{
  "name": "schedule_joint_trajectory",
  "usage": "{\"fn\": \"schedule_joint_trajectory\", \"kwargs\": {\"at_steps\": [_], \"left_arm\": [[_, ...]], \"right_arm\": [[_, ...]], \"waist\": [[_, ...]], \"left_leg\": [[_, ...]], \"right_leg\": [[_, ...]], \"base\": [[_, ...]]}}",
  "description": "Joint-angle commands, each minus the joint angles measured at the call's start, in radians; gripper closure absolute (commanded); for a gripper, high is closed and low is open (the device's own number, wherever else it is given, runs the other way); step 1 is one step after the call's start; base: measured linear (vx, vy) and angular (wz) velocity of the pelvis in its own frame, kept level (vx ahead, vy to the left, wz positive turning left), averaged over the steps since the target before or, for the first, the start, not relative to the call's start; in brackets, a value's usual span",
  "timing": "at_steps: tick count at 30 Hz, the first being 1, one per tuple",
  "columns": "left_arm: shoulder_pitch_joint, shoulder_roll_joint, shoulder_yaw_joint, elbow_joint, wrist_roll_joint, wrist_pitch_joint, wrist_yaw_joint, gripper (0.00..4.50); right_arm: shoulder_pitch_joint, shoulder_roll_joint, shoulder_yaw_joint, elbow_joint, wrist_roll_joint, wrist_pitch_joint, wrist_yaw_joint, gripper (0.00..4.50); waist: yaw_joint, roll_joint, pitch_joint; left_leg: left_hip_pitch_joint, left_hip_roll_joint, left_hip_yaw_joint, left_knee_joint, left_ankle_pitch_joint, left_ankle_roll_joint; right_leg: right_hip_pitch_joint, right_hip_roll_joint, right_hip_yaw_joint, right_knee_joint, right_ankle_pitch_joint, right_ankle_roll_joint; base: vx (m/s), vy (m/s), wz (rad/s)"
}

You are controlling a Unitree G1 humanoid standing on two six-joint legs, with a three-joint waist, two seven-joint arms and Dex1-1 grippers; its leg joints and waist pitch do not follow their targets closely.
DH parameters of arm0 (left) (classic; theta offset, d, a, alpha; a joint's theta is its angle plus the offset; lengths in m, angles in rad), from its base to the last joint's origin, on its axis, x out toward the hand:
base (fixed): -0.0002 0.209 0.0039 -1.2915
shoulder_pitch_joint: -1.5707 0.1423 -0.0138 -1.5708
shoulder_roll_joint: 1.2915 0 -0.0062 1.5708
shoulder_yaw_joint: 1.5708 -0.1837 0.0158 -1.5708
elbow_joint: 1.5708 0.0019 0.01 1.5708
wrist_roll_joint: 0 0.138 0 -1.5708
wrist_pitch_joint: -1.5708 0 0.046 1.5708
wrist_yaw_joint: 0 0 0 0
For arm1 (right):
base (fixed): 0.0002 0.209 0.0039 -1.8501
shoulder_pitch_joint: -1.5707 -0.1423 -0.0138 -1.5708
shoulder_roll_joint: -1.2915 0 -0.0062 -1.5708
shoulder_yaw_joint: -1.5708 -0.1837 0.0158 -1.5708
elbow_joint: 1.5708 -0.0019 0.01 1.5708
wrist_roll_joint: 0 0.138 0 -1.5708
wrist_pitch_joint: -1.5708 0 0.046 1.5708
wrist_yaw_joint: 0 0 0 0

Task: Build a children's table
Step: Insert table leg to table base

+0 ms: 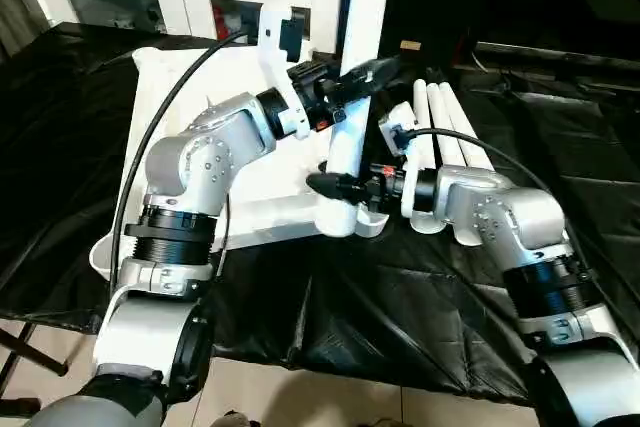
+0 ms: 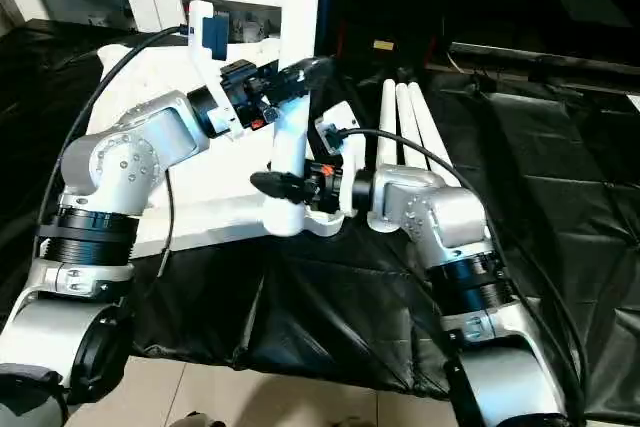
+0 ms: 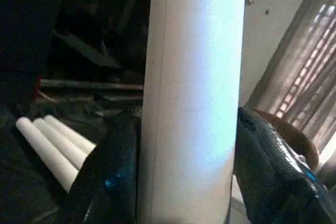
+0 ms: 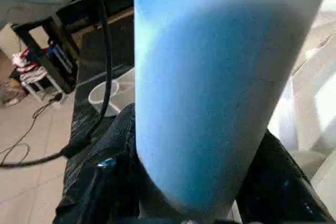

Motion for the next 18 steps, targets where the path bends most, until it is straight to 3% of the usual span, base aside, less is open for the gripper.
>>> {"fn": "schedule_joint_trajectory", "kwargs": {"at_steps": [1,5,6,11,14,15,17,18], "left_arm": [[-0.023,-0.031,0.038,-0.018,0.001,-0.096,0.028,1.68],[-0.032,-0.041,0.066,-0.003,0.007,-0.161,0.051,1.68],[-0.03,-0.032,0.075,0.01,0.023,-0.205,0.051,1.68],[0.011,0.038,0.007,0.051,0.119,-0.253,0.003,1.68],[0.06,0.105,-0.087,0.085,0.225,-0.325,-0.052,1.68],[0.109,0.166,-0.189,0.11,0.315,-0.388,-0.122,1.68],[0.117,0.175,-0.206,0.114,0.329,-0.398,-0.134,1.68],[0.143,0.199,-0.251,0.136,0.368,-0.419,-0.165,1.68]], "right_arm": [[-0.001,0.01,-0.029,0.045,-0.044,-0.046,-0.07,2.6],[0.005,0.031,-0.049,0.071,-0.066,-0.124,-0.112,2.6],[0.003,0.055,-0.08,0.107,-0.091,-0.184,-0.194,2.6],[-0.001,0.082,-0.116,0.17,-0.126,-0.262,-0.315,2.61],[0.0,0.081,-0.117,0.211,-0.157,-0.312,-0.37,2.61],[0.004,0.079,-0.118,0.237,-0.172,-0.337,-0.396,2.61],[0.005,0.078,-0.118,0.24,-0.173,-0.34,-0.398,2.61],[0.007,0.08,-0.119,0.253,-0.18,-0.352,-0.403,2.61]], "waist": [[0.005,0.0,-0.084],[0.004,-0.002,-0.084],[0.005,0.0,-0.084],[0.0,0.002,-0.084],[-0.002,0.004,-0.085],[-0.001,0.003,-0.084],[-0.002,0.006,-0.085],[-0.002,0.006,-0.085]], "left_leg": [[0.007,0.026,-0.013,-0.052,-0.03,0.038],[0.008,0.024,-0.013,-0.052,-0.037,0.031],[0.008,0.025,-0.013,-0.052,-0.031,0.03],[0.012,0.023,-0.011,-0.053,-0.027,0.024],[0.012,0.024,-0.012,-0.055,-0.023,0.02],[0.012,0.024,-0.013,-0.056,-0.027,0.018],[0.015,0.026,-0.01,-0.056,-0.032,0.009],[0.015,0.026,-0.01,-0.056,-0.032,0.009]], "right_leg": [[0.073,-0.057,0.041,-0.055,0.068,-0.271],[0.073,-0.057,0.041,-0.055,0.063,-0.27],[0.071,-0.058,0.042,-0.055,0.06,-0.263],[0.069,-0.052,0.041,-0.053,0.058,-0.246],[0.068,-0.053,0.041,-0.052,0.053,-0.233],[0.068,-0.054,0.042,-0.053,0.044,-0.227],[0.065,-0.054,0.043,-0.051,0.046,-0.225],[0.065,-0.054,0.043,-0.051,0.046,-0.225]], "base": [[0.0,0.0,0.0],[0.0,0.0,0.0],[0.0,0.0,0.0],[0.0,0.0,0.0],[0.0,0.0,0.0],[0.0,0.0,0.0],[0.0,0.0,0.0],[0.0,0.0,0.0]]}}
